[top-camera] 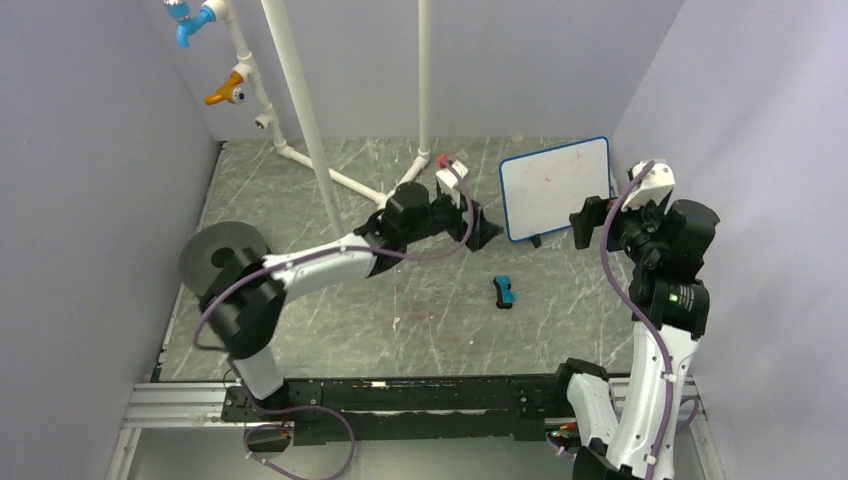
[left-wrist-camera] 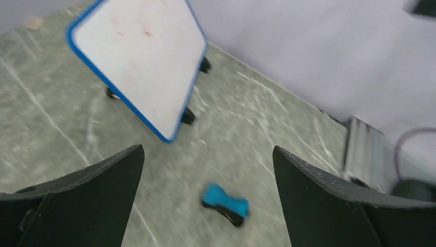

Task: Erase the whiteboard
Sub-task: Place the whiteboard on the whiteboard stand, then reset both arms

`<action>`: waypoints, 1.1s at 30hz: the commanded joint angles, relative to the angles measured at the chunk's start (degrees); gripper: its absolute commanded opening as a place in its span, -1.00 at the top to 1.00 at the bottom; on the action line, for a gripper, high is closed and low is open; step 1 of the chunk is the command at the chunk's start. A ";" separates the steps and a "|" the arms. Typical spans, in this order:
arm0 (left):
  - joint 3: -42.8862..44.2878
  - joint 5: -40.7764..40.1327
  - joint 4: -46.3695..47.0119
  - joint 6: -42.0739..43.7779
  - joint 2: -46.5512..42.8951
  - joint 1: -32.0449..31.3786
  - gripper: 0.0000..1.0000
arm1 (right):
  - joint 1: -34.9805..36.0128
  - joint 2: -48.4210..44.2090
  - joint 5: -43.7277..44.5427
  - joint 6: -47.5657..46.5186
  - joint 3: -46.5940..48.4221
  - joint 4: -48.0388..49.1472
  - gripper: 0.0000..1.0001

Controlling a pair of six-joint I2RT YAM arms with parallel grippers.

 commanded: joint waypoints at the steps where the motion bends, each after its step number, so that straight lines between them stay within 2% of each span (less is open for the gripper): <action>1: -7.10 -5.76 -6.31 3.90 -14.30 -4.14 -0.99 | -0.34 -3.15 8.38 8.20 -1.31 5.89 -0.99; 10: -16.18 -12.06 -24.43 6.02 -42.55 -5.72 -0.99 | -0.28 -4.94 10.26 10.67 -7.22 8.47 -0.99; 20: -19.92 -32.22 -49.21 9.06 -69.79 -4.71 -0.99 | -0.28 -5.48 9.30 11.03 -11.25 12.46 -0.99; 26: -21.81 -42.58 -56.91 8.11 -77.13 -3.78 -0.99 | -0.30 -4.87 8.04 10.63 -13.36 13.85 -1.00; 33: -25.03 -47.80 -61.25 2.82 -81.21 -3.53 -0.99 | -0.24 -4.71 4.95 10.66 -15.46 16.17 -0.99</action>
